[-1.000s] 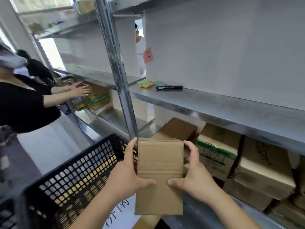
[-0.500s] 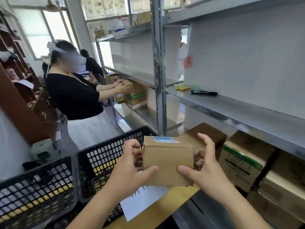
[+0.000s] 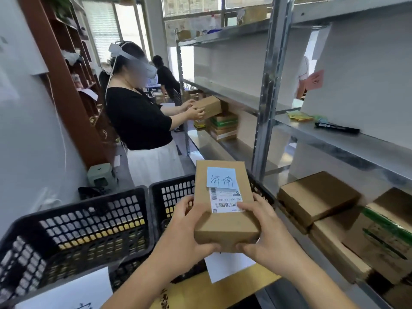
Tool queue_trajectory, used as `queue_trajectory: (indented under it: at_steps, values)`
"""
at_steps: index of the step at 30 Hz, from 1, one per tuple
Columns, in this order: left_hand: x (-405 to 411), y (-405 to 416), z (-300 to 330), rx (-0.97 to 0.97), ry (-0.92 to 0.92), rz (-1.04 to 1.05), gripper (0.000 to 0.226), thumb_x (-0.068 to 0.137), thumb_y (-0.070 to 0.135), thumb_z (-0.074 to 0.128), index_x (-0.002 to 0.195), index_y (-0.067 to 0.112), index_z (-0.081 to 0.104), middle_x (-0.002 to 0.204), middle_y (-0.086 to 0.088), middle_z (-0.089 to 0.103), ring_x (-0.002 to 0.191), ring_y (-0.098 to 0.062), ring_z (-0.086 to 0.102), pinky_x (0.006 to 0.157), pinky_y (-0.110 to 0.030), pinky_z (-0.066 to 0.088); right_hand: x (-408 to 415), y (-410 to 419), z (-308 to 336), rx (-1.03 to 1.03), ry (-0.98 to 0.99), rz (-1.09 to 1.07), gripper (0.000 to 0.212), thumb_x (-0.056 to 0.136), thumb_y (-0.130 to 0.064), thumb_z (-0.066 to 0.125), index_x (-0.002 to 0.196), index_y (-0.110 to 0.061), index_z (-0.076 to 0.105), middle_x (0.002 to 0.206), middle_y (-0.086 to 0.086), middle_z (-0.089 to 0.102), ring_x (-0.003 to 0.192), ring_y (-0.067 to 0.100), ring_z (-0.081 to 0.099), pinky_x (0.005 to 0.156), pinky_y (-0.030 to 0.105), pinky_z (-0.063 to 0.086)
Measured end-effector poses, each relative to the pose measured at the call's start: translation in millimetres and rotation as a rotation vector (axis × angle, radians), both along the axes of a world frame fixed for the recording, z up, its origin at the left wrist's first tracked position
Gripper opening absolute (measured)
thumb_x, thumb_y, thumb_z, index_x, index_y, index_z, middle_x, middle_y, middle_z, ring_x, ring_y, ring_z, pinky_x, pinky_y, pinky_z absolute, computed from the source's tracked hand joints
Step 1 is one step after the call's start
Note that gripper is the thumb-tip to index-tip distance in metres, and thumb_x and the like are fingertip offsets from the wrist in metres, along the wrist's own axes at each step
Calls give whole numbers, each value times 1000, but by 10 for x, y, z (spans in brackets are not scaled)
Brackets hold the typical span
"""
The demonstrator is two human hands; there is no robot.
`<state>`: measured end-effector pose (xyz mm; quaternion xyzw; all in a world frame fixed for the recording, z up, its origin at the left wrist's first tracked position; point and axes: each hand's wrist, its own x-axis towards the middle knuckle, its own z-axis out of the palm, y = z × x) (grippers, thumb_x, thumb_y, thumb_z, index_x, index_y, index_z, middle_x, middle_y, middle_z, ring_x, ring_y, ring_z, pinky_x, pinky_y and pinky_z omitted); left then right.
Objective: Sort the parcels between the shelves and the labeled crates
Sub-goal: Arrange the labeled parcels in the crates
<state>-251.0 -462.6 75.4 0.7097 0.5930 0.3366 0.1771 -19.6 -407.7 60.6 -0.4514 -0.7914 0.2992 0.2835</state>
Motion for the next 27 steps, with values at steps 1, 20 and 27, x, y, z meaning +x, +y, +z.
queue_trajectory:
  at_steps: [1, 20, 27]
  values:
    - [-101, 11, 27, 3, 12, 26, 71, 71, 41, 86, 119, 62, 38, 146, 28, 16, 124, 1, 33, 94, -15, 39, -116, 20, 51, 11, -19, 16, 90, 70, -30, 91, 138, -57, 37, 156, -35, 7, 140, -6, 22, 115, 25, 33]
    - [-1699, 689, -61, -42, 62, 128, 78, 74, 43, 82, 138, 42, 38, 148, 10, 24, 126, -16, 41, 101, -28, 42, -1850, 906, 304, 73, -247, 98, 83, 65, -26, 92, 125, -49, 40, 136, -17, 34, 121, 5, 40, 97, 23, 35]
    - [-1571, 1076, -649, -205, 120, 194, 73, 74, 44, 82, 133, 40, 39, 141, 3, 28, 117, -26, 51, 95, -33, 48, -1853, 1416, -351, -44, -372, 160, 98, 63, -35, 90, 145, -41, 36, 145, -18, 26, 127, 10, 44, 107, 31, 44]
